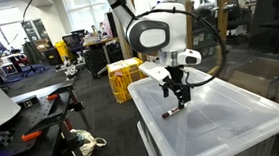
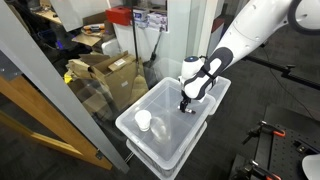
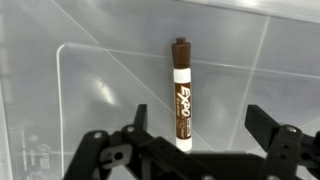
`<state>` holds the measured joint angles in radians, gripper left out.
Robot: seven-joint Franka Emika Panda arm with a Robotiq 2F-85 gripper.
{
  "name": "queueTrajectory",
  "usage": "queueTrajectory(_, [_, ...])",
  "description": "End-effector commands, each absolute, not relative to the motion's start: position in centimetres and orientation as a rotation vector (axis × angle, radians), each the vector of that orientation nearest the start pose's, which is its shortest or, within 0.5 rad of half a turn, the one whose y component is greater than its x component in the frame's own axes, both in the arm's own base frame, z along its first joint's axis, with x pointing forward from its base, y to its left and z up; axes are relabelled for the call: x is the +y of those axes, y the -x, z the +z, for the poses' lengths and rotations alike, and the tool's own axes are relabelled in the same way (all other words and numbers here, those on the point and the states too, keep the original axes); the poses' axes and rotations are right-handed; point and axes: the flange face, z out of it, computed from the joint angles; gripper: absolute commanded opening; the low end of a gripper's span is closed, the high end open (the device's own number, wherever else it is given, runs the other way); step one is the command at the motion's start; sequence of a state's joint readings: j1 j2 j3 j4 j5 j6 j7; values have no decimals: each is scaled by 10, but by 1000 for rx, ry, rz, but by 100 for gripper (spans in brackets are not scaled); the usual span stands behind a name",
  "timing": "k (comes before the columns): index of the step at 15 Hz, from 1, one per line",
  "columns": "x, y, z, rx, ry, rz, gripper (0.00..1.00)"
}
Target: Put the marker in the cup
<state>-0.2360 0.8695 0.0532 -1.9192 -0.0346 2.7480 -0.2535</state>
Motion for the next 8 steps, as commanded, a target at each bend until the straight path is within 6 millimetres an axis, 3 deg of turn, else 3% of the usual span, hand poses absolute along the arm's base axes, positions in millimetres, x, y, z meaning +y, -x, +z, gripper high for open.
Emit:
queueTrajectory(1, [-104,-589,29,-79,3111,102,100])
queueTrajectory(8, [-101,-597,16,-86,3099,159,100])
